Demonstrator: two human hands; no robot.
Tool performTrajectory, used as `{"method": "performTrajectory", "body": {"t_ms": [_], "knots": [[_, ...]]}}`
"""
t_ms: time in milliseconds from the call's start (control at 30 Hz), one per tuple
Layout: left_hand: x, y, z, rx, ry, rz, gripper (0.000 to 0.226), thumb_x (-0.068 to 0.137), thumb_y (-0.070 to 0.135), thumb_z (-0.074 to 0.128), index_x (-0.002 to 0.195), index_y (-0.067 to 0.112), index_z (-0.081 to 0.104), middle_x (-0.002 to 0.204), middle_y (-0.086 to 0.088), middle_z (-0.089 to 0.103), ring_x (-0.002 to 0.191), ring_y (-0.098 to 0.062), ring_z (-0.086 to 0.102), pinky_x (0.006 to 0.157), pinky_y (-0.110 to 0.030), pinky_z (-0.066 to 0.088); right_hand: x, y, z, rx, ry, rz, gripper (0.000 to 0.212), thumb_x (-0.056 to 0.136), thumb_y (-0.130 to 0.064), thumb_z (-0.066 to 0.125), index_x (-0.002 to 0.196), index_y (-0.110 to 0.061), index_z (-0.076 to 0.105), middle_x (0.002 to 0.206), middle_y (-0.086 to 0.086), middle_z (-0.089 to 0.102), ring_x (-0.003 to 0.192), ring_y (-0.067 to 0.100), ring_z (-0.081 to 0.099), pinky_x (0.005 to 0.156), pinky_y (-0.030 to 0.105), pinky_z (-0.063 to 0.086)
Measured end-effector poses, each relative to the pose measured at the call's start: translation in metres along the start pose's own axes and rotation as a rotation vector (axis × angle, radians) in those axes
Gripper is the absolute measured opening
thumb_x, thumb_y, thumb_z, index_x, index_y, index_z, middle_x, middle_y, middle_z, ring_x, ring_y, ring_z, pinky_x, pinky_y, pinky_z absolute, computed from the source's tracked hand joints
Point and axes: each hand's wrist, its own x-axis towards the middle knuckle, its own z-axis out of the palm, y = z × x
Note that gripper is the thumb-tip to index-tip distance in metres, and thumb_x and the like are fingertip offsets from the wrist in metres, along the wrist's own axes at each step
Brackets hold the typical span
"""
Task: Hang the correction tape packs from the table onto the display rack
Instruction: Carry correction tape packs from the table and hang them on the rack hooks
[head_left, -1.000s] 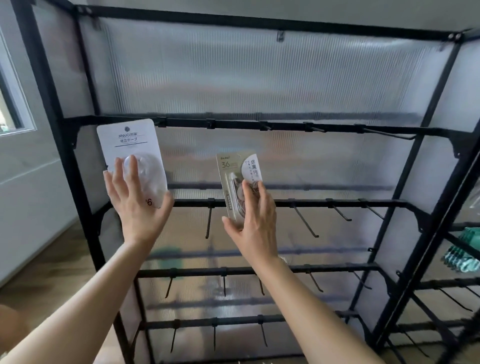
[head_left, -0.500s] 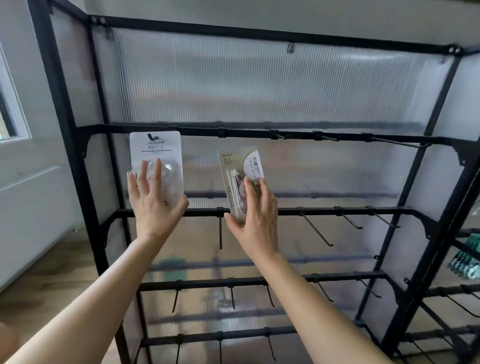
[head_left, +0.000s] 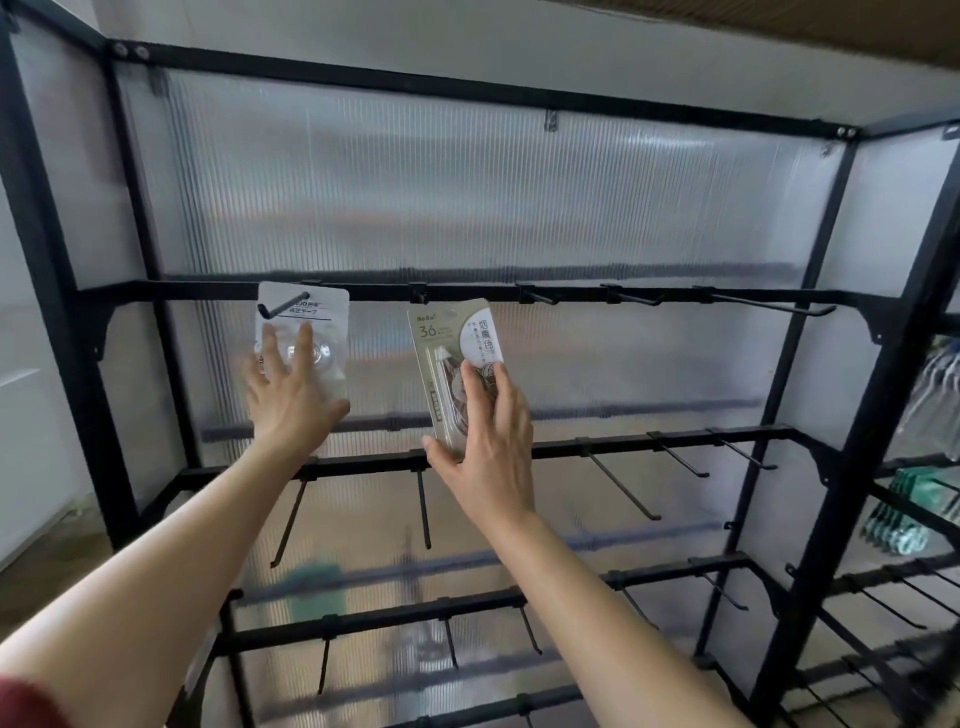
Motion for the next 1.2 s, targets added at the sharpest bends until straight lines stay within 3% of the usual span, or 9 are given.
{"method": "performTrajectory", "body": {"t_ms": [300,633,867,1033,1200], "knots": [[0.014,-0.004,0.009,-0.003,-0.075,-0.002,0.106,0.081,0.025,0.070,0.151,0.033,-0.010,0.159,-0.006,-0.017,0.144,-0.039,-0.014,0.114,-0.058,-0.001,0.014,-0.014,0.013,0.017,0.021,-0.026,0.080,0.085,-0.042,0.065,0.149,-0.014,0.025,0.152,0.021,0.022,0.138,0.038,0.026,0.111,0.052,0.028],[-0.022,-0.021,0.018,0.000,-0.020,0.137,0.095,0.091,0.039,0.058,0.150,0.028,-0.015,0.158,-0.007,-0.022,0.144,-0.028,-0.021,0.115,-0.044,-0.012,0.031,-0.017,0.034,-0.026,0.070,0.005,0.079,0.082,-0.044,0.067,0.147,-0.014,0.032,0.152,0.020,0.025,0.136,0.038,0.028,0.108,0.050,0.029],[-0.024,-0.027,0.025,-0.039,-0.025,0.121,0.091,0.092,0.043,0.056,0.150,0.030,-0.013,0.159,-0.005,-0.018,0.146,-0.027,-0.017,0.117,-0.046,-0.006,0.057,-0.007,0.063,-0.140,-0.126,0.076,0.091,0.084,-0.050,0.063,0.151,-0.022,0.008,0.158,0.012,0.003,0.142,0.034,0.014,0.109,0.047,0.028],[-0.025,-0.027,0.032,-0.040,-0.023,0.133,0.094,0.092,0.041,0.055,0.141,0.033,-0.024,0.158,-0.003,-0.020,0.145,-0.027,-0.019,0.117,-0.045,-0.008,0.084,-0.005,0.074,-0.199,-0.200,0.105,0.094,0.080,-0.049,0.068,0.149,-0.022,0.009,0.155,0.015,0.006,0.136,0.037,0.021,0.103,0.049,0.035],[-0.030,-0.030,0.036,-0.034,-0.033,0.133,0.092,0.091,0.042,0.056,0.146,0.031,-0.017,0.159,-0.006,-0.016,0.146,-0.027,-0.017,0.117,-0.045,-0.007,0.086,-0.002,0.079,-0.184,-0.269,0.121,0.092,0.083,-0.044,0.067,0.150,-0.024,0.007,0.157,0.015,-0.002,0.139,0.041,0.016,0.105,0.055,0.036]]}}
